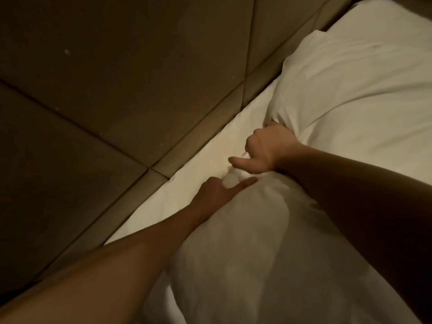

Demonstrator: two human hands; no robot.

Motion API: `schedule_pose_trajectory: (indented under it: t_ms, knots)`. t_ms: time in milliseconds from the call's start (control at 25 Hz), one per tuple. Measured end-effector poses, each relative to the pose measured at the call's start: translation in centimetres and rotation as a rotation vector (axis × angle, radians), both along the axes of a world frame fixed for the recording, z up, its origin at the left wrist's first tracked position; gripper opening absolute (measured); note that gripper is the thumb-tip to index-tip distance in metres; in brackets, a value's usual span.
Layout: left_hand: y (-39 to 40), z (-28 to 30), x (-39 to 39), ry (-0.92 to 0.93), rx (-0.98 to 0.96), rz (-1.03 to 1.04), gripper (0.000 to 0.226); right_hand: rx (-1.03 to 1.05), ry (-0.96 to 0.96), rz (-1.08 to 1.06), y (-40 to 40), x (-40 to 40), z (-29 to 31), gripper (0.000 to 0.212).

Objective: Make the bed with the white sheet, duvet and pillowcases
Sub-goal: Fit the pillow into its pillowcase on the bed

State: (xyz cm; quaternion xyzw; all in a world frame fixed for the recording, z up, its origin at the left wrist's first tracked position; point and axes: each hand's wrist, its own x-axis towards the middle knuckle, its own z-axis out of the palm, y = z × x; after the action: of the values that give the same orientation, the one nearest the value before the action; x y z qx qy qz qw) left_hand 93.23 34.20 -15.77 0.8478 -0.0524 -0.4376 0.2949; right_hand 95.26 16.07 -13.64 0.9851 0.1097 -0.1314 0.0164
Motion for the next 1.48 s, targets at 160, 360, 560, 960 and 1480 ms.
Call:
schedule_pose_trajectory:
  t_ms: [160, 360, 560, 960, 1480]
  knots:
    - [-0.1, 3.8, -2.3, -0.042, -0.093, 0.053, 0.056, 0.066, 0.007, -0.161, -0.3, -3.2, 3.9, 0.065]
    - [-2.0, 10.7, -10.1, -0.275, -0.153, 0.099, 0.057, 0.199, 0.016, -0.242, -2.4, -12.0, 12.2, 0.064]
    - [-4.9, 16.3, -18.1, -1.249, -0.002, -0.056, 0.092, 0.194, -0.225, -0.292, -5.2, -22.5, 18.9, 0.063]
    - [-6.0, 9.9, -18.4, -0.662, 0.195, -0.362, 0.091, 0.123, -0.241, -0.312, -4.8, -25.5, 10.1, 0.061]
    - [-5.1, 9.6, -21.7, -0.814, 0.211, -0.323, 0.076, 0.18, -0.33, -0.224, -5.1, -27.5, 9.4, 0.067]
